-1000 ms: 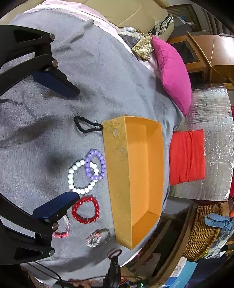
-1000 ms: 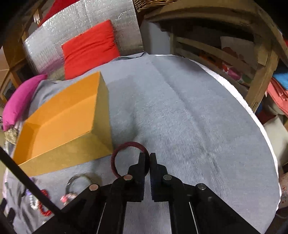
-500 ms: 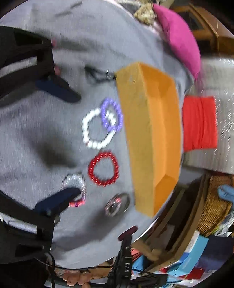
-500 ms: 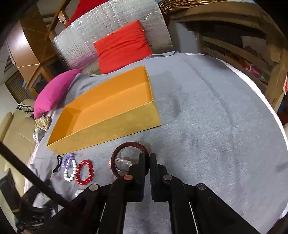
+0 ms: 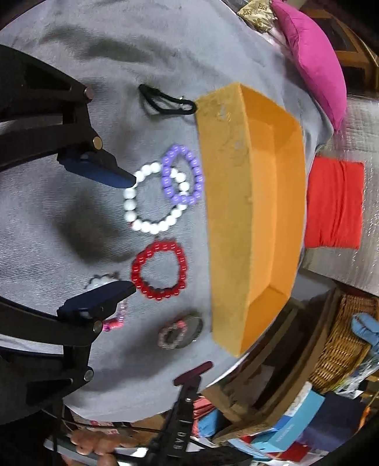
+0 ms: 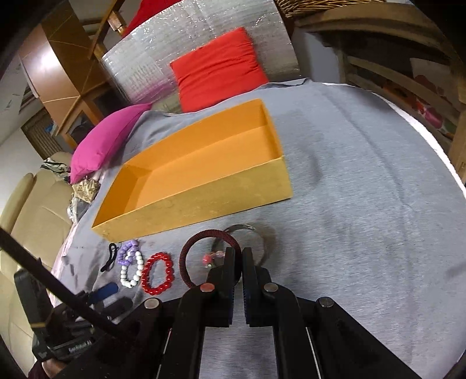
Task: Organize jewelry
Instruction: 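Grasp the purple bead bracelet with the left tool while the right holds the bangle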
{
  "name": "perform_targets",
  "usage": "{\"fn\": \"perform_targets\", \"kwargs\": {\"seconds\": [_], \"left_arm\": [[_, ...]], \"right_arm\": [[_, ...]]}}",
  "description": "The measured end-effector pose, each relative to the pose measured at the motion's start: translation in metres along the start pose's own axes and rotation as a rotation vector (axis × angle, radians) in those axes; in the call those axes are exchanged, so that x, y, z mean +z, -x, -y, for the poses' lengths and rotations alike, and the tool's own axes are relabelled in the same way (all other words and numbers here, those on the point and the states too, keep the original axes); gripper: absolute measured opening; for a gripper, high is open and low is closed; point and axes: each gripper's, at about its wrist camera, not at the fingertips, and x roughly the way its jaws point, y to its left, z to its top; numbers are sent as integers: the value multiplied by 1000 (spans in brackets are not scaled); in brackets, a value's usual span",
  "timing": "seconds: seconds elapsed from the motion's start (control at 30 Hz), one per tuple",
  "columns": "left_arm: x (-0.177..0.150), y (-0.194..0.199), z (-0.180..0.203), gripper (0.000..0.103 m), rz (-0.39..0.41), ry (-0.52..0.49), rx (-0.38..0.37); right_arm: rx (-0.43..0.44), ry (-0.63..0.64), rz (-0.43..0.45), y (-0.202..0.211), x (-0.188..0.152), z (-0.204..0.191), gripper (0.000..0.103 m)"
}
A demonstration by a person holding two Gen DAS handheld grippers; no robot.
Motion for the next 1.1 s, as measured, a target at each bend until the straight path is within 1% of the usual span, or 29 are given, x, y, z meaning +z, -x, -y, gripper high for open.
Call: {"fn": "perform_targets", "kwargs": {"seconds": [0.07,0.13,0.2,0.3,0.4,0.6,0.73,0.83,0.9,1.03,1.1], "left_arm": [[4,-2,0,67,-7,-2,-10],[11,-4,-5,64,-7,-12,18],[17,-5,-15,57,-11,1,38],[16,-4,-31,48,-12,44,38],[14,-9,-42,41,-38,57,58],[23,-14,-49,41,-17,54,75],[35,-27,-50,41,-21,54,110],[41,-34,-49,42,-7,62,90],[43,-38,-42,50,-2,33,92],[41,-40,-28,51,-8,-12,66],[41,-41,-27,51,-7,-20,68]], "right_arm": [[5,1,0,-2,0,-3,5],[15,1,-6,-4,0,-5,5],[19,9,-13,-6,-2,-8,5],[26,19,-24,-9,-2,-11,5],[32,25,-27,-10,-2,-14,5],[53,49,-35,-15,-3,-27,5],[56,61,-49,-21,-6,-33,5],[54,57,-59,-24,-7,-35,5],[52,55,-61,-27,-7,-36,5],[52,63,-71,-33,-7,-41,5],[53,65,-74,-35,-7,-44,5]]}}
